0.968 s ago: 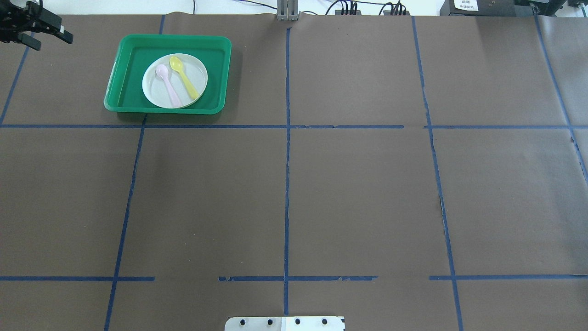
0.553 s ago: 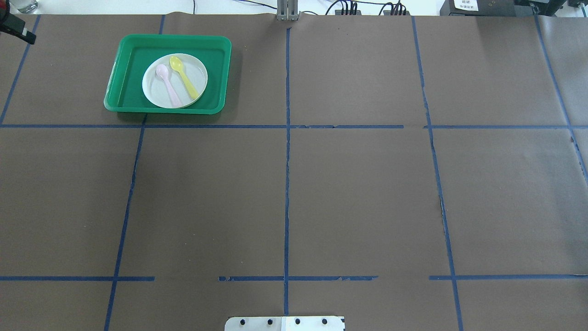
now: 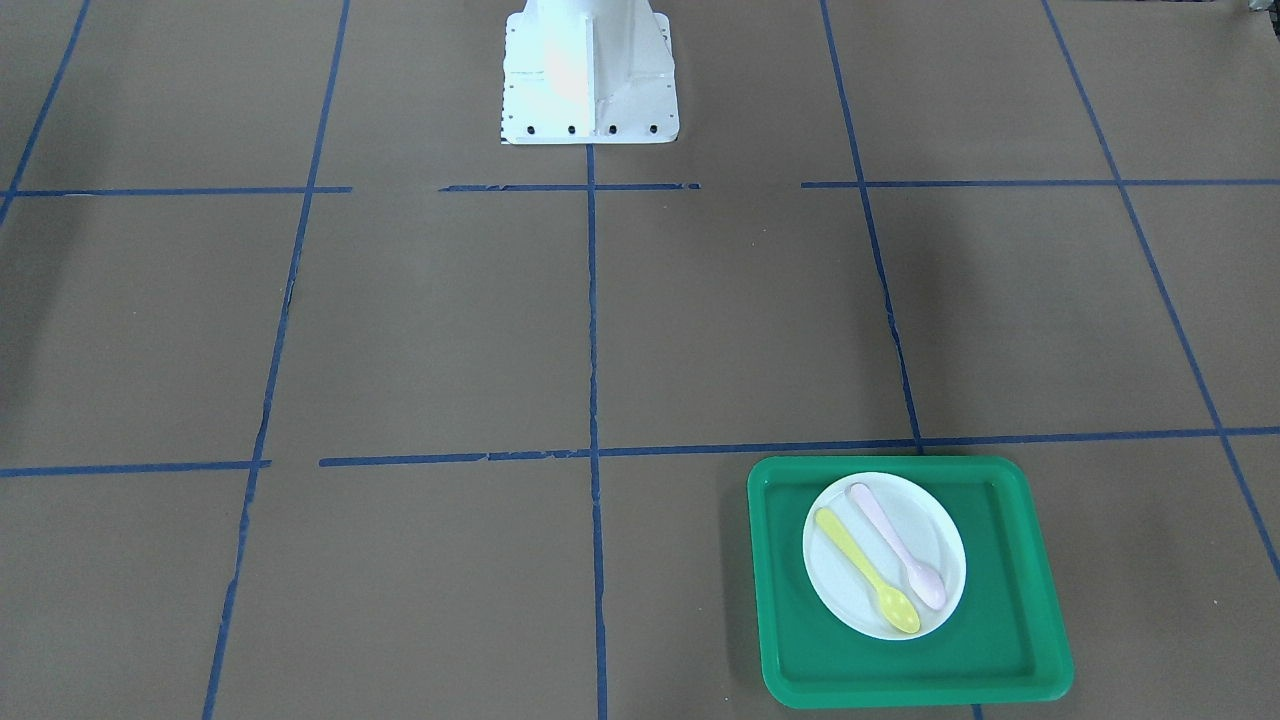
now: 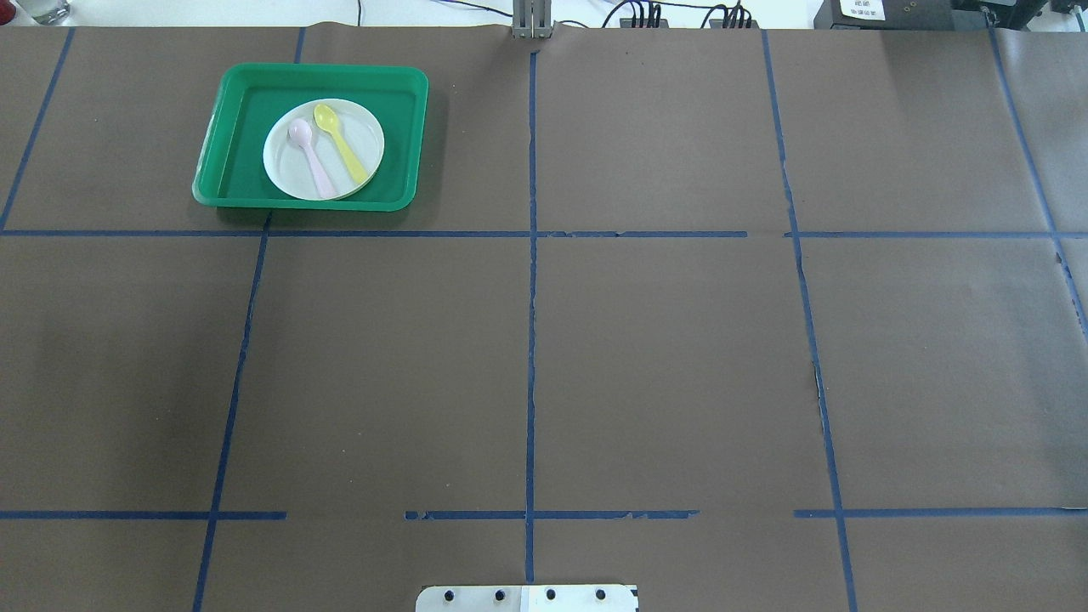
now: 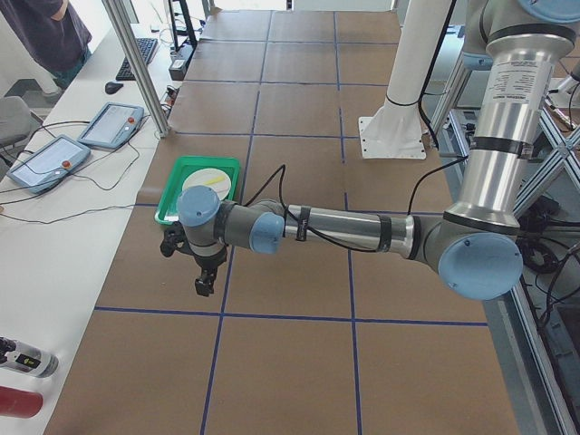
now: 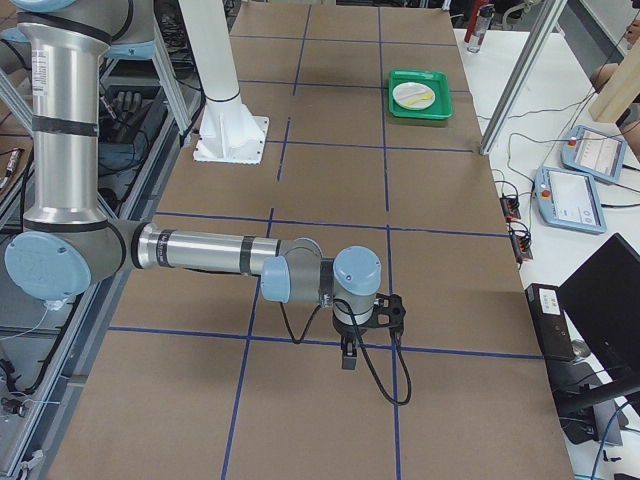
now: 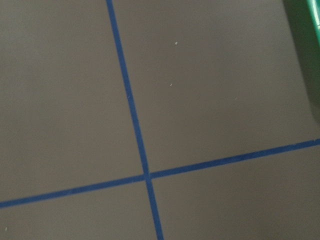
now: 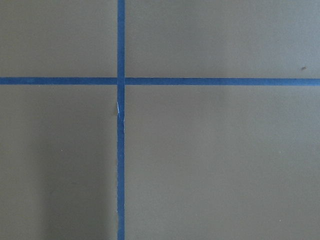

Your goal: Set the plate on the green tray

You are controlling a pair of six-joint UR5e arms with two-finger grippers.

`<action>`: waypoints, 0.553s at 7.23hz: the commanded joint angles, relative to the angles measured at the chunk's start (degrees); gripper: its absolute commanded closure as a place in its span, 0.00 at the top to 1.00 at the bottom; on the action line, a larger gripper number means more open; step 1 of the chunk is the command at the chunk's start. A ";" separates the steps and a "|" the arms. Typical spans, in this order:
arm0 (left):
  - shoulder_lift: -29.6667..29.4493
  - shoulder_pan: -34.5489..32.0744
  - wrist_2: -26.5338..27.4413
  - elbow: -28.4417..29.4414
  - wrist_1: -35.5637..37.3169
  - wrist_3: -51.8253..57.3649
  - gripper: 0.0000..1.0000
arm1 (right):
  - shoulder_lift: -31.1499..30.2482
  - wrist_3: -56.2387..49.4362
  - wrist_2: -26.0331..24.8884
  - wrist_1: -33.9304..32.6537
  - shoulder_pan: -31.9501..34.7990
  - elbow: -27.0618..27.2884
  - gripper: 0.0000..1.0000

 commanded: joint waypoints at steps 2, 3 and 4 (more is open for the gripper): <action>6.21 -2.89 0.09 -6.44 4.79 -0.08 1.00 | 0.00 0.00 0.00 -0.02 0.00 0.00 1.00; 7.01 -4.03 0.18 -6.90 4.26 0.18 1.00 | 0.00 0.00 0.00 -0.02 0.00 0.00 1.00; 7.11 -4.22 0.09 -7.08 4.17 0.36 1.00 | 0.00 0.00 0.00 -0.02 0.00 0.00 1.00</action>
